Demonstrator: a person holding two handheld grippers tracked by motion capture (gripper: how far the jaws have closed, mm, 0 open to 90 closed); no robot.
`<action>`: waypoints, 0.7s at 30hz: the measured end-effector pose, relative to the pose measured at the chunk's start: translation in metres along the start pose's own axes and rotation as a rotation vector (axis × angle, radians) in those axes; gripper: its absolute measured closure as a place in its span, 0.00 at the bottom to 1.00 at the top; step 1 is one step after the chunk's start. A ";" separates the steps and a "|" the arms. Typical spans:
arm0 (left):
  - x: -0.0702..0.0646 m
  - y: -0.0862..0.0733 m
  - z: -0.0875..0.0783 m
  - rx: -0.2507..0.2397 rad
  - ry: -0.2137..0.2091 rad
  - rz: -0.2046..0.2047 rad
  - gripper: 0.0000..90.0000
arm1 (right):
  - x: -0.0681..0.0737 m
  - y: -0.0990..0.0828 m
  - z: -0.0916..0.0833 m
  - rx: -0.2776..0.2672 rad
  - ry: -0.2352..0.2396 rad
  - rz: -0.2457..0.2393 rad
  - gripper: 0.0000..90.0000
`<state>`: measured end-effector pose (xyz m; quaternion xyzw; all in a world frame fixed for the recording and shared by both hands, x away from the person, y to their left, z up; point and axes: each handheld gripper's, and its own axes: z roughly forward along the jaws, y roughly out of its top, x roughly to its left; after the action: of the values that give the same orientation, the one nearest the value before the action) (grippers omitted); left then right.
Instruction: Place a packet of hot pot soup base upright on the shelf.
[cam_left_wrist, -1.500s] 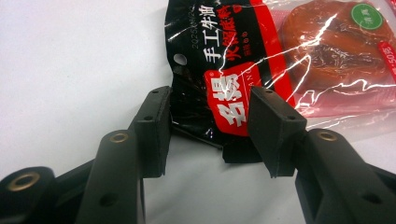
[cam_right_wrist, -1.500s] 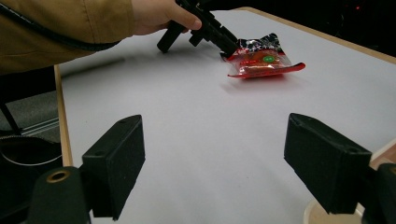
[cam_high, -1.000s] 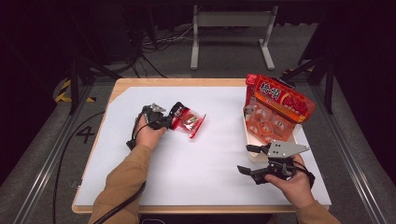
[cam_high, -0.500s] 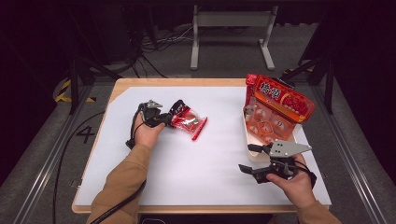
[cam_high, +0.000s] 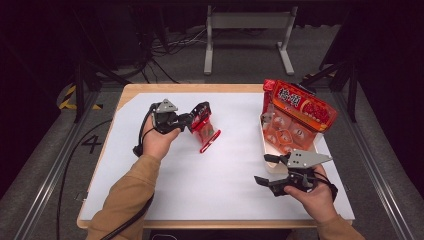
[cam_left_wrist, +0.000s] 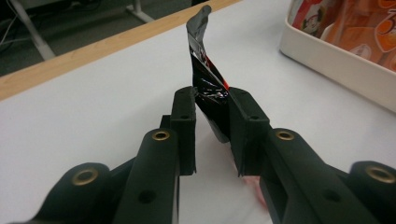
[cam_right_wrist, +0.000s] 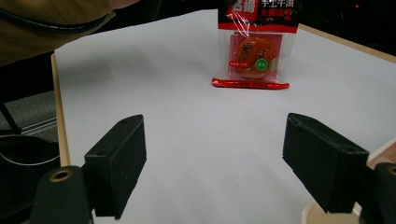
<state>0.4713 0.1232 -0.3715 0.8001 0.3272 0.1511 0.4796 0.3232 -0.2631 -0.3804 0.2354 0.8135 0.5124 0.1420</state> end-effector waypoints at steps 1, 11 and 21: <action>-0.001 0.002 -0.004 -0.012 -0.013 0.011 0.97 | 0.000 0.000 0.000 0.000 0.000 0.001 0.25; -0.016 0.011 -0.022 -0.042 -0.068 0.081 0.98 | 0.000 0.003 0.002 -0.001 0.002 0.003 0.25; -0.034 0.025 -0.045 -0.097 -0.174 0.185 0.98 | -0.001 0.012 0.003 -0.016 0.001 -0.007 0.25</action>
<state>0.4306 0.1222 -0.3257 0.8127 0.2013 0.1404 0.5284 0.3290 -0.2566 -0.3707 0.2314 0.8102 0.5186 0.1454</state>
